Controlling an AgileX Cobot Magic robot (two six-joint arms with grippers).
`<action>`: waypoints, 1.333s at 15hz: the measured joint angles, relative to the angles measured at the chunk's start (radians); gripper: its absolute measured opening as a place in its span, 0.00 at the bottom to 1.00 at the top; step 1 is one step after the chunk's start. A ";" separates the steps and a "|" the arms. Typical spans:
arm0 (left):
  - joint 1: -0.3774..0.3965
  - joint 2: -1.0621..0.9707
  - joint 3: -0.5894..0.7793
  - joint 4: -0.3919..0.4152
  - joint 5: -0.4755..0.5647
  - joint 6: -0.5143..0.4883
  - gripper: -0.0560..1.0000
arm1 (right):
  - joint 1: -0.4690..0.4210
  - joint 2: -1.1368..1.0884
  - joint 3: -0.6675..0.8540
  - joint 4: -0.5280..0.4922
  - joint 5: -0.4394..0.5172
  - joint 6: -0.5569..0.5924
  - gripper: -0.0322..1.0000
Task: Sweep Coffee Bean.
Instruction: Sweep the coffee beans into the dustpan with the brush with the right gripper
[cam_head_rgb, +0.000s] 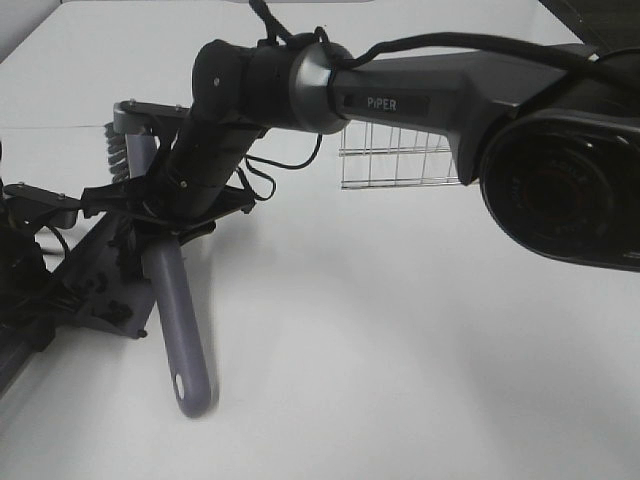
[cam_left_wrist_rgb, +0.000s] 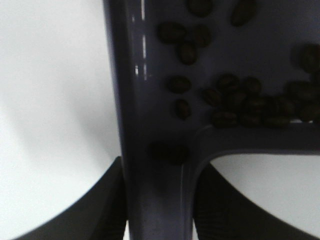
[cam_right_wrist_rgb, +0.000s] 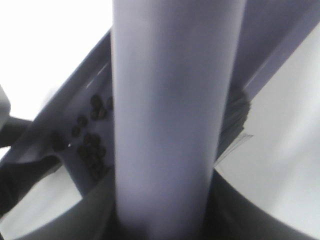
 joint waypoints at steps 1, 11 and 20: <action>0.000 0.000 0.000 0.000 0.000 0.003 0.37 | -0.018 0.000 -0.029 -0.021 0.032 -0.004 0.38; -0.002 0.000 0.000 0.032 0.000 0.013 0.37 | -0.048 -0.204 0.035 -0.210 0.430 0.018 0.38; -0.003 0.000 0.000 0.070 0.023 0.018 0.37 | 0.048 -0.201 0.327 0.098 0.129 -0.127 0.38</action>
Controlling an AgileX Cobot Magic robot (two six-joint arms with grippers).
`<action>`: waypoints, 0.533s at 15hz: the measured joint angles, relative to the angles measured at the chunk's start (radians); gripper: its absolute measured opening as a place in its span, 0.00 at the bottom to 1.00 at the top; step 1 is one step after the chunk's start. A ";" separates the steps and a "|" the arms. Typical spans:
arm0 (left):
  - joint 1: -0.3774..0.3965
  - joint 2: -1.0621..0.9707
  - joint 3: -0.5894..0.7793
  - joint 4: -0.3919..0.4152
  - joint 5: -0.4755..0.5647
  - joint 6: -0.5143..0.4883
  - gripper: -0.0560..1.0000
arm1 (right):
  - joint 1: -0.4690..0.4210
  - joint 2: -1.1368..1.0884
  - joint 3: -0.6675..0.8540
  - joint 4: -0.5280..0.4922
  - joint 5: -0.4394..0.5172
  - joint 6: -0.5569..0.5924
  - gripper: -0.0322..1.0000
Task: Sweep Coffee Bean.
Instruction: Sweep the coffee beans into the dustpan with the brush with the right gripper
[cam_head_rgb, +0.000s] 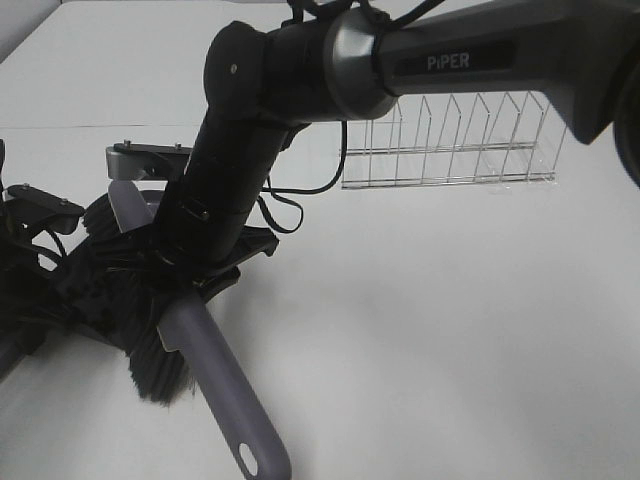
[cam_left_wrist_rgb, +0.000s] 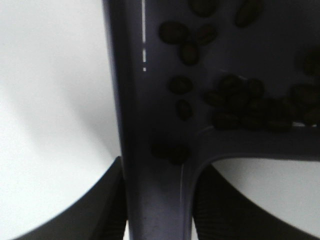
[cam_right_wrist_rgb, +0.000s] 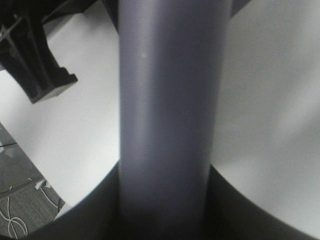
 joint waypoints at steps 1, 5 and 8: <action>0.000 0.000 0.000 0.000 0.000 0.000 0.37 | 0.000 0.021 -0.004 0.010 -0.030 -0.024 0.38; 0.000 0.000 0.000 0.000 0.001 0.002 0.37 | 0.000 0.077 -0.095 -0.016 -0.055 -0.073 0.38; 0.000 0.000 0.000 0.000 0.002 0.002 0.37 | 0.000 0.092 -0.152 -0.160 -0.110 -0.075 0.38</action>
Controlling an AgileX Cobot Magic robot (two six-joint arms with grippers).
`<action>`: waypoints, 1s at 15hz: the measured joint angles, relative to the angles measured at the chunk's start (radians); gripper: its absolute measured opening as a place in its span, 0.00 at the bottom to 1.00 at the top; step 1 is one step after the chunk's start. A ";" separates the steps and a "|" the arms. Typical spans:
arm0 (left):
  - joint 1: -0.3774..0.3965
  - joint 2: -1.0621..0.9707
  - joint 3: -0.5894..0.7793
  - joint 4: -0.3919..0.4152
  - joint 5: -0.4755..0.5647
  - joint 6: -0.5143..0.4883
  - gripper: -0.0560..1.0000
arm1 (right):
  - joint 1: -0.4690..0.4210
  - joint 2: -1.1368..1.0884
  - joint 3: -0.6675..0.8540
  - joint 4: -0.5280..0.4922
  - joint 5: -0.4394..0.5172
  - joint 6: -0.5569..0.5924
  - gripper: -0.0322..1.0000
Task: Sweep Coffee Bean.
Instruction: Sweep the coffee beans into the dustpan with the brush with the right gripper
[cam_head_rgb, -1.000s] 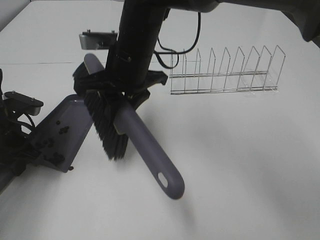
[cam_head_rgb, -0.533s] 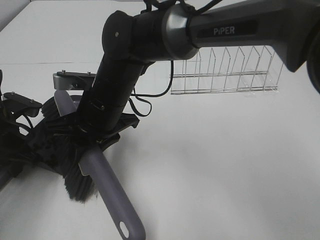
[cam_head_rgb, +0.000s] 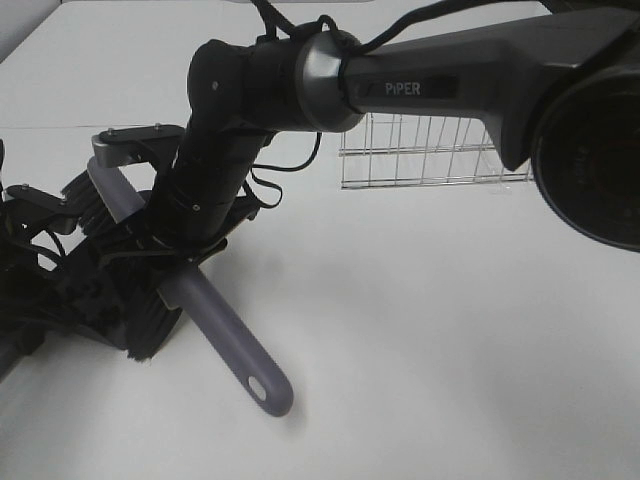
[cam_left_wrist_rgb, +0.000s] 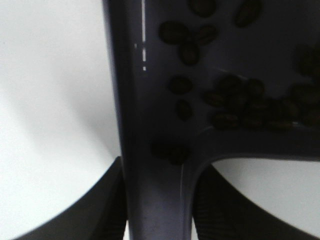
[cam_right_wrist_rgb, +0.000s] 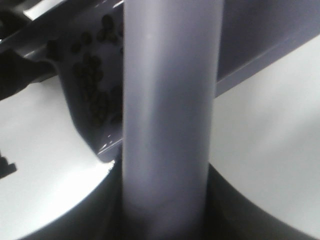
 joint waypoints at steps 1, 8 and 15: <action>0.000 0.000 0.000 0.000 0.000 0.000 0.37 | 0.000 0.000 -0.006 -0.041 -0.033 -0.002 0.38; 0.000 0.000 0.000 -0.003 0.000 0.001 0.37 | 0.000 -0.005 -0.061 -0.056 -0.261 -0.016 0.38; 0.000 0.000 0.000 -0.008 -0.001 0.001 0.37 | -0.060 -0.096 -0.084 -0.092 0.095 -0.016 0.38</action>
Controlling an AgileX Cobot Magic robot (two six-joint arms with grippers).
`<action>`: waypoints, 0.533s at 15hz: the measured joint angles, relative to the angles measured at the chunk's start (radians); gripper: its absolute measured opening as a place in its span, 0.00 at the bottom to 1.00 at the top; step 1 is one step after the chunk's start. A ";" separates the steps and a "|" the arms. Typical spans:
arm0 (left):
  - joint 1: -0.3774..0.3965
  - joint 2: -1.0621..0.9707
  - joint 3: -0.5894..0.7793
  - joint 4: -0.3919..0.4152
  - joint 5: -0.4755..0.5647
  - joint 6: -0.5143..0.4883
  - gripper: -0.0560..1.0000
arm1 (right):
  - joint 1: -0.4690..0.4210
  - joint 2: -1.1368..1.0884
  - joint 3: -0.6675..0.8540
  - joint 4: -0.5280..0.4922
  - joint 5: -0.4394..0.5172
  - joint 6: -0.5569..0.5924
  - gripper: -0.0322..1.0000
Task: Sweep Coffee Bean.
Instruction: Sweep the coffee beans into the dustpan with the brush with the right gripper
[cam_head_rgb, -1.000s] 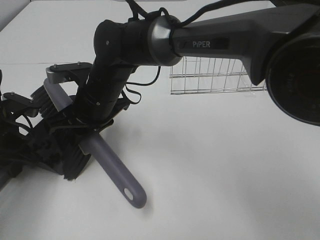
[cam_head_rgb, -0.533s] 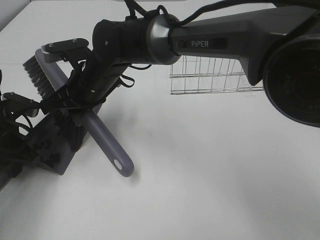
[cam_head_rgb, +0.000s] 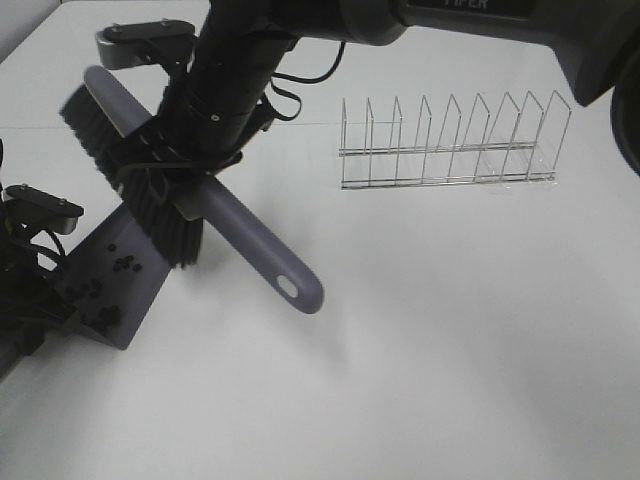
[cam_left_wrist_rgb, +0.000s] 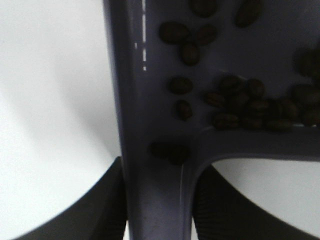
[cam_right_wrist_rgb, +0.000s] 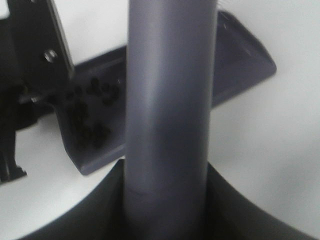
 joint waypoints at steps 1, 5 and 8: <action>0.000 0.000 0.000 -0.001 0.000 0.000 0.37 | -0.018 0.000 0.000 -0.006 0.051 0.000 0.38; 0.000 0.000 0.000 -0.004 0.000 0.000 0.37 | -0.033 0.001 0.046 0.054 0.076 -0.092 0.38; 0.000 0.000 0.000 -0.006 0.000 0.000 0.37 | -0.032 0.002 0.135 0.171 -0.065 -0.154 0.38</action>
